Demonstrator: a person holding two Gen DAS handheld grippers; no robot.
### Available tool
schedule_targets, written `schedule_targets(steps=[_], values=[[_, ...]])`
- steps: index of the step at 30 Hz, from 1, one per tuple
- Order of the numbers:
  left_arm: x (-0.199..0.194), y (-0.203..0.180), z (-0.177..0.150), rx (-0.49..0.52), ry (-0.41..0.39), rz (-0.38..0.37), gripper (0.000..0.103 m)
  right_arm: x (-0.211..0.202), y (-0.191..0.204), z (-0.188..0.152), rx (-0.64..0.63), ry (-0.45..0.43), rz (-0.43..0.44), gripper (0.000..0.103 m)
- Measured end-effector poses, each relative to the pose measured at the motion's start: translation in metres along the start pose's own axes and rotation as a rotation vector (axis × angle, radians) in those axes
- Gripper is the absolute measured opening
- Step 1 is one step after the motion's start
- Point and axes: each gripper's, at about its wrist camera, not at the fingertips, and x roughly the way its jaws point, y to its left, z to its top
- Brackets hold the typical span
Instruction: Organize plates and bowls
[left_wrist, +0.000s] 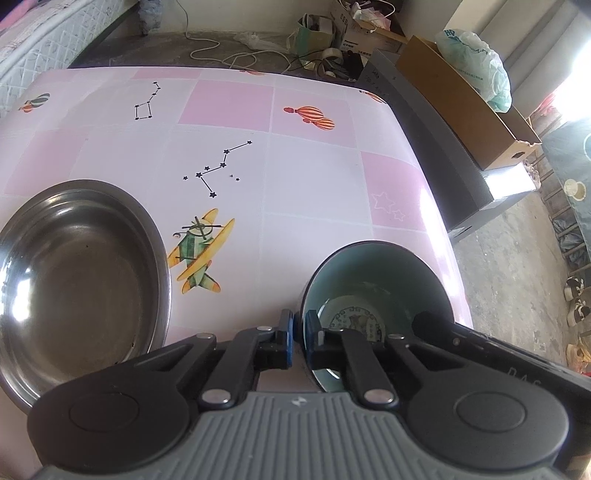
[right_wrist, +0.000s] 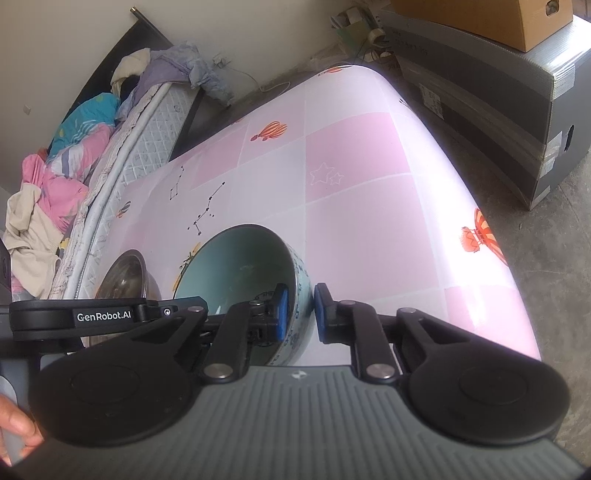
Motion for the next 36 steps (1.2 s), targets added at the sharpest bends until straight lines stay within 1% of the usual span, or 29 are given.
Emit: schedule_targets(steps=[8, 13, 22, 28, 36], values=[[-0.011, 0.010, -0.015, -0.017, 0.042, 0.018, 0.009, -0.003, 0.005, -0.005, -0.022, 0.016, 0.031, 0.014], [-0.017, 0.019, -0.023, -0.025, 0.044, 0.038, 0.009, -0.003, 0.015, -0.013, -0.057, 0.035, 0.059, 0.014], [-0.014, 0.018, -0.021, -0.017, 0.028, 0.052, 0.009, -0.002, 0.018, -0.016, -0.066, 0.043, 0.066, 0.013], [-0.007, 0.020, -0.020, -0.037, 0.041, 0.043, 0.009, -0.004, 0.016, -0.016, -0.065, 0.049, 0.063, 0.013], [-0.003, 0.023, -0.019, -0.055, 0.055, 0.031, 0.009, -0.002, 0.018, -0.017, -0.065, 0.066, 0.054, 0.016]])
